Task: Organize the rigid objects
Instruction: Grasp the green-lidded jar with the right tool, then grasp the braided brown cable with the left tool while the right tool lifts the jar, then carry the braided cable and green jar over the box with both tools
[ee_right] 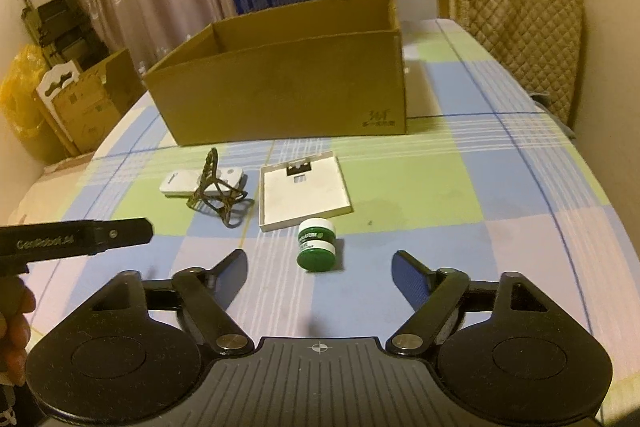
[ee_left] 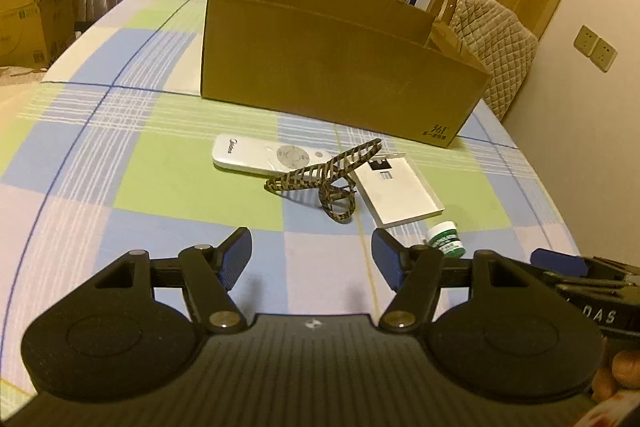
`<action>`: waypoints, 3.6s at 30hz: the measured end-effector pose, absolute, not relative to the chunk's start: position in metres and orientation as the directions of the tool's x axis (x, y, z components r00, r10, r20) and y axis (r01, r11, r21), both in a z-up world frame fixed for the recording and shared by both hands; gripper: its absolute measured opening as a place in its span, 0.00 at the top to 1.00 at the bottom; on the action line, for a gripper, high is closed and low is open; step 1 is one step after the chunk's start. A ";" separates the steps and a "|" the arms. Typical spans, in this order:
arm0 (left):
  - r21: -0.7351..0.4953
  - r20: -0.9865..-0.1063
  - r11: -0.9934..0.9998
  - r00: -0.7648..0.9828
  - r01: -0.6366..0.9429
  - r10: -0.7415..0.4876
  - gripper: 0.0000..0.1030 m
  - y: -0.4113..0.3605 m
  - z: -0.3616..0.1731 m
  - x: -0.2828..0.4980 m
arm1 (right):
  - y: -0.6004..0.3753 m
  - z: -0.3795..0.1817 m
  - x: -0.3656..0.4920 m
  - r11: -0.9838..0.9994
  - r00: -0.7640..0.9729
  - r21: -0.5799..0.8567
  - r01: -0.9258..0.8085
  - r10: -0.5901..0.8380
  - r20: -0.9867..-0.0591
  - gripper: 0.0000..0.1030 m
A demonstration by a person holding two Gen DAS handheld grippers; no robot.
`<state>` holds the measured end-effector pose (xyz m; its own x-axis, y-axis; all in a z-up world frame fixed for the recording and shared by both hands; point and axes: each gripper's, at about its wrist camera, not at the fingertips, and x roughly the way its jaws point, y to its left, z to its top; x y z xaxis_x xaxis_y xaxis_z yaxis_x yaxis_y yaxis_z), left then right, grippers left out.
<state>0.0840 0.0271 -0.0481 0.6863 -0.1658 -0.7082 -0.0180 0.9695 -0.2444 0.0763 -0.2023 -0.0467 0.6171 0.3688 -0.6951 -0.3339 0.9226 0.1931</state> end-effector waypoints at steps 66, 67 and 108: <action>-0.257 -0.726 0.966 0.663 -0.016 -0.182 0.75 0.007 -0.080 0.133 | -0.210 -0.069 0.121 0.947 0.644 0.123 -0.296 0.293 -0.707 0.75; -0.253 -0.728 0.967 0.661 -0.015 -0.180 0.75 0.008 -0.080 0.131 | -0.211 -0.067 0.120 0.947 0.646 0.124 -0.295 0.294 -0.704 0.75; -0.199 -0.650 0.977 0.737 0.070 -0.186 0.75 0.000 -0.007 0.093 | -0.214 -0.012 0.093 0.940 0.700 0.142 -0.312 0.328 -0.634 0.75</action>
